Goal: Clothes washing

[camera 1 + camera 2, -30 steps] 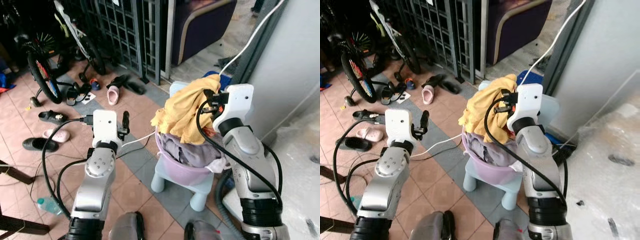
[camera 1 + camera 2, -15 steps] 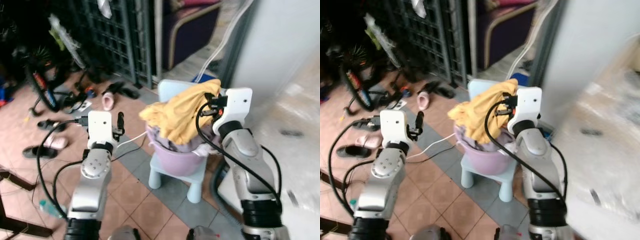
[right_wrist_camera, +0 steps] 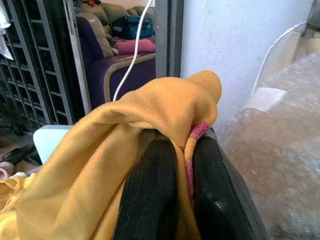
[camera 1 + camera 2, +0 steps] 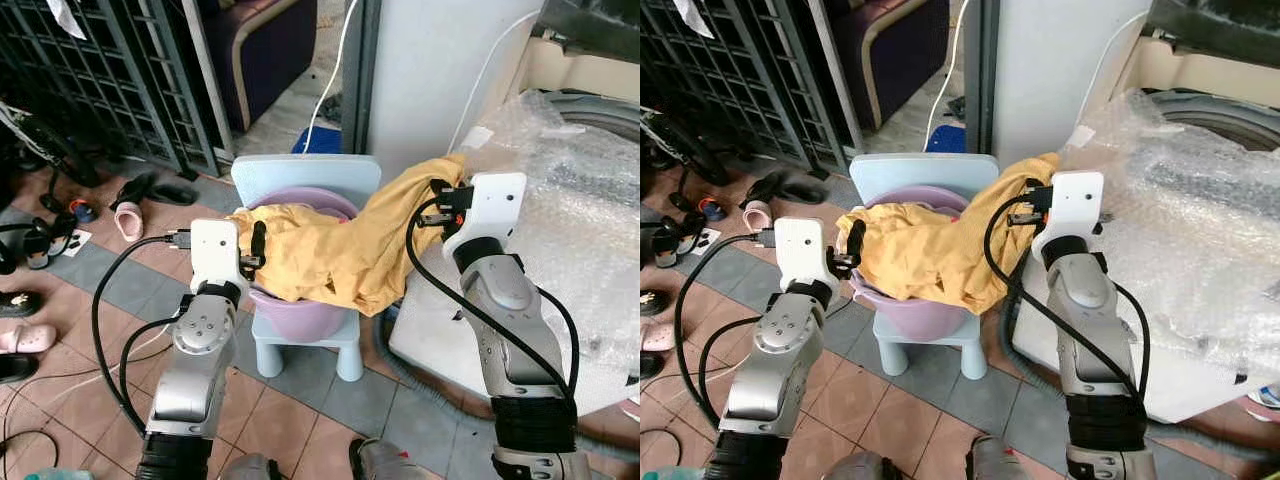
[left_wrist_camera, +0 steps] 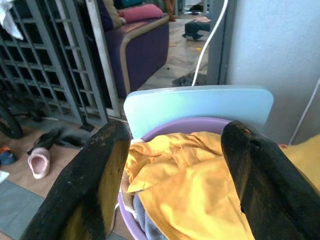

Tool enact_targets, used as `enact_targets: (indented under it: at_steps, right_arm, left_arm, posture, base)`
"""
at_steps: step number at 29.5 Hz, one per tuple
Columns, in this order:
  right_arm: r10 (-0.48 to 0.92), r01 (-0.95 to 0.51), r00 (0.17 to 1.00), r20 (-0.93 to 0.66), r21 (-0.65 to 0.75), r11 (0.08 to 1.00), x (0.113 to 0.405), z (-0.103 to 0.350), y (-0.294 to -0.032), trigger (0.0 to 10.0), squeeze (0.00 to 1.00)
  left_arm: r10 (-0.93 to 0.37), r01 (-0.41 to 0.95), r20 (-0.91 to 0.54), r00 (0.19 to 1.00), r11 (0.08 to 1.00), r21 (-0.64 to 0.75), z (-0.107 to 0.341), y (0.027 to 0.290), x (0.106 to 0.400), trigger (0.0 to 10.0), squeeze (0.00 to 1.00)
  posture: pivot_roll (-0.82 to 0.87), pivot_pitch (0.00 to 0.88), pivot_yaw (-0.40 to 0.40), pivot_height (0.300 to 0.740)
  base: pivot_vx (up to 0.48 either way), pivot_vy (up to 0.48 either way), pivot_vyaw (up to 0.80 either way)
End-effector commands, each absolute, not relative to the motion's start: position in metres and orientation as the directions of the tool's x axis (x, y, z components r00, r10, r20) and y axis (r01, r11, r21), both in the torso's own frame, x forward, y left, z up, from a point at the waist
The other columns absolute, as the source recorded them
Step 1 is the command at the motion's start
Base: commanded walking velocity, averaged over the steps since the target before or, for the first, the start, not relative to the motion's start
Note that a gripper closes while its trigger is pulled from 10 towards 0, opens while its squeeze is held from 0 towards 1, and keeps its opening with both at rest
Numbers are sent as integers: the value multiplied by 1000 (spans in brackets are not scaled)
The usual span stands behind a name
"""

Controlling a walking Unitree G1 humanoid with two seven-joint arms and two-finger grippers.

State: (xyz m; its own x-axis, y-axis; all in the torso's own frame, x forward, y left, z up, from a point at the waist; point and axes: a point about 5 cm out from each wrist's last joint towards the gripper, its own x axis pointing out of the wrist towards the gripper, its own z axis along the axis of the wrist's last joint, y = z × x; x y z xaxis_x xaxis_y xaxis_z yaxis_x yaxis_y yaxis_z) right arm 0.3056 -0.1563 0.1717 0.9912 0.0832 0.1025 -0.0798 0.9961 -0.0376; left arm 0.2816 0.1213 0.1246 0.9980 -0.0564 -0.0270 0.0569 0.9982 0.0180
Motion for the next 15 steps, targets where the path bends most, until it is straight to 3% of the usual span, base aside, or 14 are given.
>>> enact_targets:
  at_steps: [1,7,15]
  right_arm:
    - [102,-95,984,147,-50,994,309,182,-151,10000,0]
    - [102,-96,984,149,-53,994,310,182,-151,10000,0]
    - [106,-98,984,142,-61,993,309,180,-151,10000,0]
  left_arm:
    - [-47,48,-21,999,999,22,126,126,281,10000,0]
    - [-56,57,-21,998,998,27,126,126,281,10000,0]
    - [-87,87,-18,996,996,19,125,123,280,10000,0]
  posture:
    - [-63,43,58,740]
    - [-62,39,55,740]
    - [-69,33,52,740]
  base:
    - [0,0,0]
    - [0,0,0]
    - [0,0,-800]
